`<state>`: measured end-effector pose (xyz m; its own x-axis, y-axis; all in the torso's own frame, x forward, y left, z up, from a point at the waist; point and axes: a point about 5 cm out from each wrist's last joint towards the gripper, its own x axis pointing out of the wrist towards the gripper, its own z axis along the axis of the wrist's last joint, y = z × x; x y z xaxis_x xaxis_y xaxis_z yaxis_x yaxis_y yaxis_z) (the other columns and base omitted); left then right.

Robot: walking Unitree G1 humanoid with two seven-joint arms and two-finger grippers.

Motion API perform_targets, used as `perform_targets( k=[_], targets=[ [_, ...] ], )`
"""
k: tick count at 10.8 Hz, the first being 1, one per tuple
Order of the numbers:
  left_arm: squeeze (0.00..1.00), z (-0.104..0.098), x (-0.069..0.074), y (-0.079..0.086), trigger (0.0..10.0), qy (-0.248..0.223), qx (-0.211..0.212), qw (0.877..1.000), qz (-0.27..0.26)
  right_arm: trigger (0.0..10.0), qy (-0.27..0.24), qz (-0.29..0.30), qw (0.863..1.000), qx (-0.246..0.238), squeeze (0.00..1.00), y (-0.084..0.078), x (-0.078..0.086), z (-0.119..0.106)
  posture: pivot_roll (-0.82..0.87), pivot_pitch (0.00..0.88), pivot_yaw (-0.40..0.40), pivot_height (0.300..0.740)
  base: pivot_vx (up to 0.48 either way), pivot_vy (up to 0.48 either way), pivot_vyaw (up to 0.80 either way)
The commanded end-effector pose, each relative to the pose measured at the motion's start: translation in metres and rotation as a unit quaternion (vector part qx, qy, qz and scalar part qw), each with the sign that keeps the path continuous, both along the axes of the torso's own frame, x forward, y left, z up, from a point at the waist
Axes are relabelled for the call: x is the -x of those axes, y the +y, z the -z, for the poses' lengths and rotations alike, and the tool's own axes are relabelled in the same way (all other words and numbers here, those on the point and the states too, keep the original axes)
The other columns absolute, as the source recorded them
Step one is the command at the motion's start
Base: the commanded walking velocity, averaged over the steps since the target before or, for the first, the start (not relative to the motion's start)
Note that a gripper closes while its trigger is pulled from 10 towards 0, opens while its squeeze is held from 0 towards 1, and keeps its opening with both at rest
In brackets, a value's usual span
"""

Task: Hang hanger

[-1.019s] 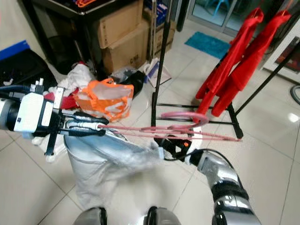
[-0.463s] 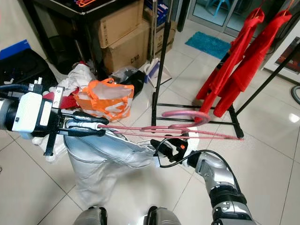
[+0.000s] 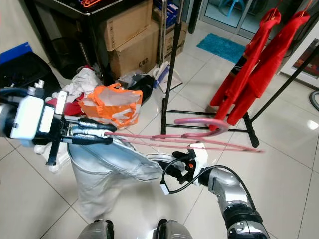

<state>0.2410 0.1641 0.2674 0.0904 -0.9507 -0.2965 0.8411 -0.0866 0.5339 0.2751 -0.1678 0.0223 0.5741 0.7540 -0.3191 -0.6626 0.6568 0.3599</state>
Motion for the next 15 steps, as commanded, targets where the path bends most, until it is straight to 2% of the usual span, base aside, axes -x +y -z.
perform_targets(
  k=[1, 3, 5, 7, 9, 10, 11, 12, 15],
  targets=[
    [0.00, -0.016, 0.006, -0.003, 10.0, -0.034, 0.013, 0.999, 0.016, 10.0, 0.001, -0.002, 1.000, 0.030, 0.00, -0.003, 0.003, 0.005, 0.14, 0.174, -0.045, 0.740, 0.000, 0.000, 0.00],
    [0.00, -0.023, 0.009, -0.007, 10.0, -0.040, 0.020, 0.999, 0.027, 10.0, -0.003, -0.009, 0.998, 0.063, 0.00, -0.001, 0.005, 0.011, 0.15, 0.176, -0.045, 0.740, 0.000, 0.000, 0.00],
    [0.00, -0.031, 0.012, -0.008, 10.0, -0.050, 0.024, 0.998, 0.030, 10.0, 0.021, -0.005, 0.992, 0.125, 0.00, -0.008, 0.009, 0.022, 0.15, 0.175, -0.048, 0.740, 0.000, 0.000, 0.00],
    [0.00, -0.036, 0.014, -0.008, 10.0, -0.059, 0.026, 0.998, 0.026, 10.0, 0.073, -0.001, 0.975, 0.210, 0.00, -0.023, 0.020, 0.040, 0.15, 0.173, -0.052, 0.740, 0.000, 0.000, 0.00],
    [0.00, -0.040, 0.015, -0.007, 10.0, -0.065, 0.028, 0.997, 0.021, 10.0, 0.108, 0.022, 0.967, 0.228, 0.00, -0.034, 0.027, 0.048, 0.15, 0.172, -0.055, 0.740, 0.000, 0.000, 0.00],
    [0.00, -0.042, 0.015, -0.008, 10.0, -0.068, 0.031, 0.997, 0.021, 9.7, 0.121, 0.040, 0.966, 0.224, 0.00, -0.037, 0.029, 0.050, 0.15, 0.171, -0.056, 0.740, 0.000, 0.000, 0.00],
    [0.00, -0.044, 0.015, -0.008, 10.0, -0.070, 0.033, 0.997, 0.019, 4.4, 0.128, 0.054, 0.964, 0.226, 0.00, -0.039, 0.029, 0.051, 0.15, 0.170, -0.055, 0.740, 0.000, 0.000, 0.00],
    [0.00, -0.046, 0.014, -0.006, 10.0, -0.076, 0.034, 0.996, 0.012, 0.0, 0.140, 0.089, 0.962, 0.219, 0.00, -0.043, 0.029, 0.053, 0.15, 0.168, -0.055, 0.740, 0.000, 0.000, 0.00],
    [0.00, -0.047, 0.013, 0.000, 10.0, -0.083, 0.032, 0.996, -0.005, 0.0, 0.148, 0.112, 0.958, 0.218, 0.00, -0.047, 0.028, 0.053, 0.15, 0.156, -0.061, 0.740, 0.000, 0.000, 0.00]
  ],
)
